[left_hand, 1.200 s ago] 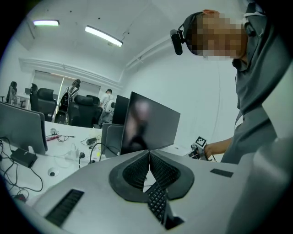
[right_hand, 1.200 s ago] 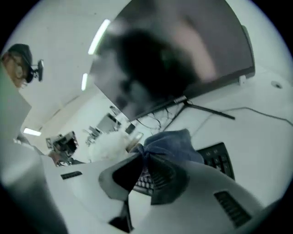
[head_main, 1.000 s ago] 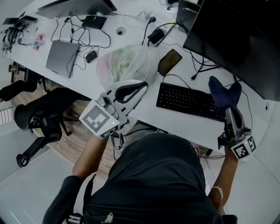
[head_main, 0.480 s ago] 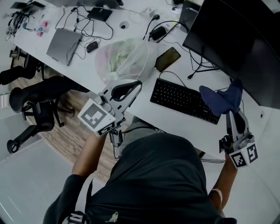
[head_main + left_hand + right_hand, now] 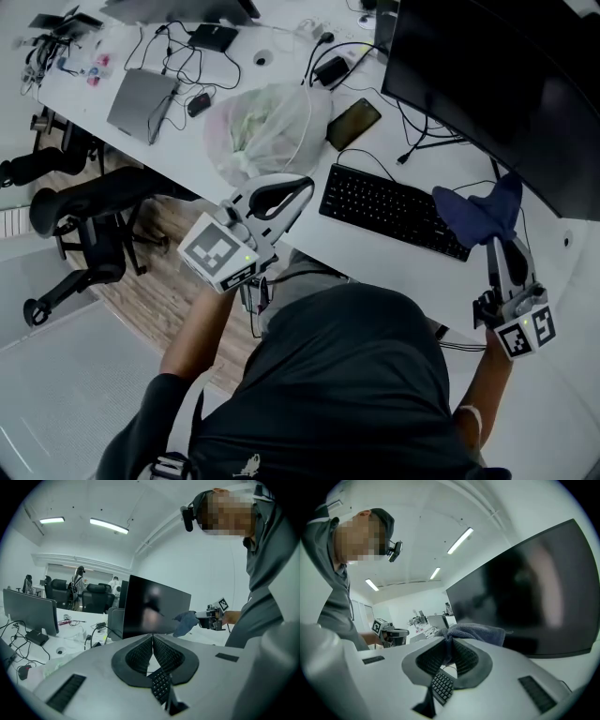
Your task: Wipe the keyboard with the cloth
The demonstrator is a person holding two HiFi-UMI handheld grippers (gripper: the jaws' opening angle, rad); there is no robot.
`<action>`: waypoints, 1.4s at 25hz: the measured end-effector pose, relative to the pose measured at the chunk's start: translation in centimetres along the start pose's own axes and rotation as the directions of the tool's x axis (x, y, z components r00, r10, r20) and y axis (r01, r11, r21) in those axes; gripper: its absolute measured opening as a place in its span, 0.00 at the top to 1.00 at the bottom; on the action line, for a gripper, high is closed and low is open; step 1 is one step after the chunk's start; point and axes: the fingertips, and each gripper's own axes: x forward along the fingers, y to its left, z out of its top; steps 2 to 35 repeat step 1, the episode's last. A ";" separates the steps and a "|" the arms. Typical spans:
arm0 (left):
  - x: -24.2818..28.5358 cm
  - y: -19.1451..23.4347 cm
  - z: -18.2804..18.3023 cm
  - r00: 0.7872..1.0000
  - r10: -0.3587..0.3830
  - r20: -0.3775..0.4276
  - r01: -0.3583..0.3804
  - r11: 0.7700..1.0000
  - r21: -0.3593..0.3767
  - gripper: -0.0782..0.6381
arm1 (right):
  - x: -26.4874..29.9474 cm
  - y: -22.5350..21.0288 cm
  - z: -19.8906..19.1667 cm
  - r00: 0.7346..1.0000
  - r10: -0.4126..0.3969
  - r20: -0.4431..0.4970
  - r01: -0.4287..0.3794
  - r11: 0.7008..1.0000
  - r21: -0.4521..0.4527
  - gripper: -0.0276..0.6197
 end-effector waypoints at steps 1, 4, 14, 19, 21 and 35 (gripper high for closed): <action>0.1 -0.2 -0.1 1.000 -0.002 -0.003 0.002 1.000 0.001 0.88 | -0.1 -0.1 -0.2 1.000 0.000 -0.005 0.000 1.000 0.001 0.90; 0.1 -0.2 -0.1 1.000 -0.002 -0.003 0.002 1.000 0.001 0.88 | -0.1 -0.1 -0.2 1.000 0.000 -0.005 0.000 1.000 0.001 0.90; 0.1 -0.2 -0.1 1.000 -0.002 -0.003 0.002 1.000 0.001 0.88 | -0.1 -0.1 -0.2 1.000 0.000 -0.005 0.000 1.000 0.001 0.90; 0.1 -0.2 -0.1 1.000 -0.002 -0.003 0.002 1.000 0.001 0.88 | -0.1 -0.1 -0.2 1.000 0.000 -0.005 0.000 1.000 0.001 0.90; 0.1 -0.2 -0.1 1.000 -0.002 -0.003 0.002 1.000 0.001 0.88 | -0.1 -0.1 -0.2 1.000 0.000 -0.005 0.000 1.000 0.001 0.90; 0.1 -0.2 -0.1 1.000 -0.002 -0.003 0.002 1.000 0.001 0.88 | -0.1 -0.1 -0.2 1.000 0.000 -0.005 0.000 1.000 0.001 0.90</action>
